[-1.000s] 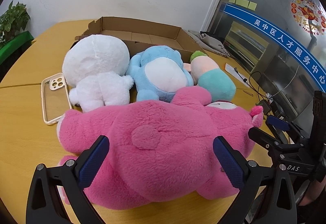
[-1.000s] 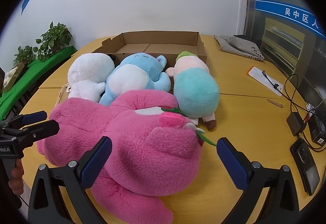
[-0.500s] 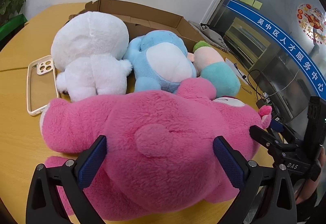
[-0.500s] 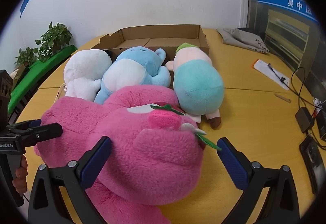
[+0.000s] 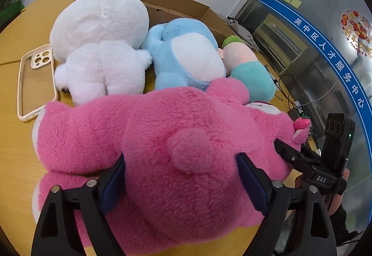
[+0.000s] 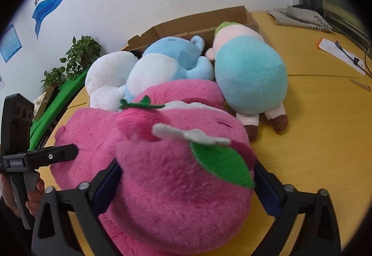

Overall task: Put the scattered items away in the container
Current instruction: 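Close the left gripper on the pink bear's body while the right gripper grips its head, then lift the pink bear off the pile with both grippers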

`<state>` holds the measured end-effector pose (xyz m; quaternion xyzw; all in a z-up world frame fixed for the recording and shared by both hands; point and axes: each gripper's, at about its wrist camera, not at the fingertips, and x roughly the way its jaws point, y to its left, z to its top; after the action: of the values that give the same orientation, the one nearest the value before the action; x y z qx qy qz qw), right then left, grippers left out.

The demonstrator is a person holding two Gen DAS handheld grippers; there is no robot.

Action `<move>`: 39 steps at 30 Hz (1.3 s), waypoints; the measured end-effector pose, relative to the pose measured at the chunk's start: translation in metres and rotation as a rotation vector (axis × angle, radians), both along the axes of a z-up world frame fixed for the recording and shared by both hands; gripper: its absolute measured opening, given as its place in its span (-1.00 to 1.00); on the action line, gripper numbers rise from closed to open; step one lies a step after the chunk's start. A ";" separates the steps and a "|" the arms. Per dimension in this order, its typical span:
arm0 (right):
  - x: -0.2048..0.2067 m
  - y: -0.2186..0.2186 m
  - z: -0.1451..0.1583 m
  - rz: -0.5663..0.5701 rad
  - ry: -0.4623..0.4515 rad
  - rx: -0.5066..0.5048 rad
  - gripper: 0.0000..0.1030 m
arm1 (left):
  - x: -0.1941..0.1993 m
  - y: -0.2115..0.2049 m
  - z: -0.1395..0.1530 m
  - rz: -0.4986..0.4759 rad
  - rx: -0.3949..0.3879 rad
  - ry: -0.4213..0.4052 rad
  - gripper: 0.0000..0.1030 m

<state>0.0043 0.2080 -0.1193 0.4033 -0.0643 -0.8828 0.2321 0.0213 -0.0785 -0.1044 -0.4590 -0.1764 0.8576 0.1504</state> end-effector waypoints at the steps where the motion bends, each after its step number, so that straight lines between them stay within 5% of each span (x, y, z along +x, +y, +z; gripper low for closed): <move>1: 0.005 -0.002 0.003 0.002 0.018 0.001 0.62 | 0.002 -0.002 0.002 0.002 0.003 0.002 0.56; 7: 0.034 -0.002 0.017 0.008 0.089 -0.003 0.28 | 0.026 0.002 0.021 0.015 -0.043 0.052 0.03; 12: 0.055 0.004 0.040 0.019 0.130 -0.044 0.24 | 0.055 0.010 0.059 0.022 -0.072 0.129 -0.01; 20: 0.056 0.009 0.124 0.018 0.346 -0.130 0.24 | 0.061 0.012 0.150 0.013 -0.107 0.372 -0.01; 31: -0.044 -0.012 0.238 -0.013 0.662 -0.121 0.25 | -0.059 -0.001 0.235 -0.007 -0.122 0.545 -0.01; 39: -0.192 -0.022 0.256 -0.068 0.688 -0.159 0.25 | -0.198 0.011 0.270 0.007 -0.116 0.569 -0.01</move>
<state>-0.1875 0.1858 0.1371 0.0607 -0.0640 -0.9664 0.2414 -0.1767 -0.0674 0.1655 -0.2070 -0.0795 0.9612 0.1642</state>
